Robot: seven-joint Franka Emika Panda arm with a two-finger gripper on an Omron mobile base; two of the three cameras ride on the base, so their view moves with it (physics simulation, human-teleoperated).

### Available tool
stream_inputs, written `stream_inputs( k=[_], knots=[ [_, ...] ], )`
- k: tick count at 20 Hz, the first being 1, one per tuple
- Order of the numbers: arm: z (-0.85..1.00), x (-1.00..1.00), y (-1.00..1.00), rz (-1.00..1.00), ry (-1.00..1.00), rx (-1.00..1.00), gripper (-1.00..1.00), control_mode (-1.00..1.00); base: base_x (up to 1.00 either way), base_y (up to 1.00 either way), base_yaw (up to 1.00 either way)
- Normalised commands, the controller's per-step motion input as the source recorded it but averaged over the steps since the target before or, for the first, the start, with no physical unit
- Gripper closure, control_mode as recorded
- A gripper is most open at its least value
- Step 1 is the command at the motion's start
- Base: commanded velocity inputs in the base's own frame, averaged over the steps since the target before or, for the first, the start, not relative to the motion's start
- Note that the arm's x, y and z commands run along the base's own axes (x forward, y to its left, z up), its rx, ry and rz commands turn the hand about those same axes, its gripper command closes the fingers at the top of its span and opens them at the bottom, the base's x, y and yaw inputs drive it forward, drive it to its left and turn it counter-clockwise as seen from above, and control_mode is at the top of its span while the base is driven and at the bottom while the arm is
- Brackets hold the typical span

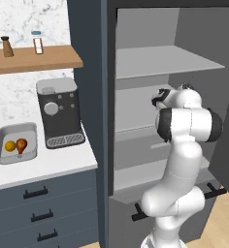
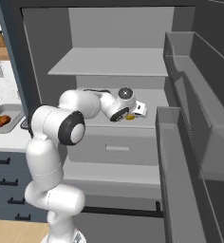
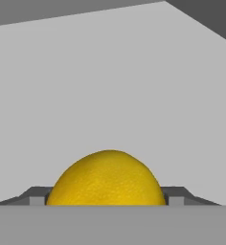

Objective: Place one lemon and one chicken drumstick in each tupperware on the nearby counter, to pack two identical lunches.

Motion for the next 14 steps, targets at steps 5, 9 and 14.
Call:
stream_inputs(
  k=[5,9,14],
  knots=[
    [0.0,0.0,0.0,0.0,0.0,0.0,1.0,-1.0,0.0,0.0,0.0],
    [0.06,-0.2,0.0,0.0,0.0,0.0,1.0,-1.0,0.0,0.0,0.0],
    [0.34,-0.97,0.0,0.0,0.0,0.0,1.0,-1.0,0.0,0.0,0.0]
  ],
)
